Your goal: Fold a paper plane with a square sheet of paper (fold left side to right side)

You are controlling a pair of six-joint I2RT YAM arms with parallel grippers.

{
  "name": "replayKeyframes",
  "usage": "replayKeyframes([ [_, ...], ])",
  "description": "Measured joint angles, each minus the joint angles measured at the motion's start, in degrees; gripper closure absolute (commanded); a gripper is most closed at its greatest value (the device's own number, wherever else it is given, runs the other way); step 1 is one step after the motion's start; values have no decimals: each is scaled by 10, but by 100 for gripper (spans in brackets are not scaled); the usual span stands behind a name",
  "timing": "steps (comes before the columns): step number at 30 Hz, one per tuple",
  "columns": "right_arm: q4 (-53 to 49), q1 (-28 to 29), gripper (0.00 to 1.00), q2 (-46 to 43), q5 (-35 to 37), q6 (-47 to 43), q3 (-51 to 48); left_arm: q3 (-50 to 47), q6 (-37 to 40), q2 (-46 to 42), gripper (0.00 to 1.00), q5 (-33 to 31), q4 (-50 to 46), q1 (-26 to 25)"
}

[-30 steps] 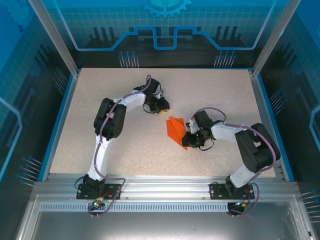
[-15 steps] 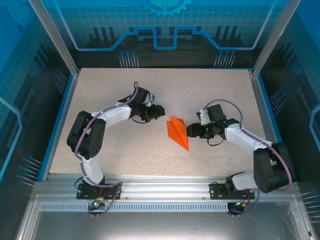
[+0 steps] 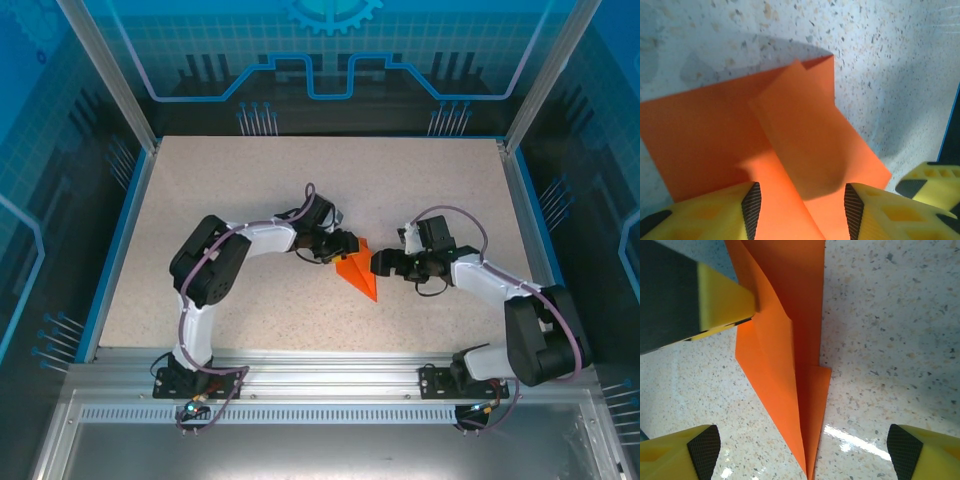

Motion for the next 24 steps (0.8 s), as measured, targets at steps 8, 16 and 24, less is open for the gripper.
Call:
replayKeyframes([
  [8, 23, -11, 11, -19, -34, 3, -17, 33, -4, 33, 72, 17, 11, 0],
  [16, 85, -60, 1, -23, -125, 33, -45, 35, 7, 31, 84, 21, 17, 2],
  [24, 146, -98, 1, -23, -219, 56, -49, 18, 31, -72, 87, 19, 15, 21],
])
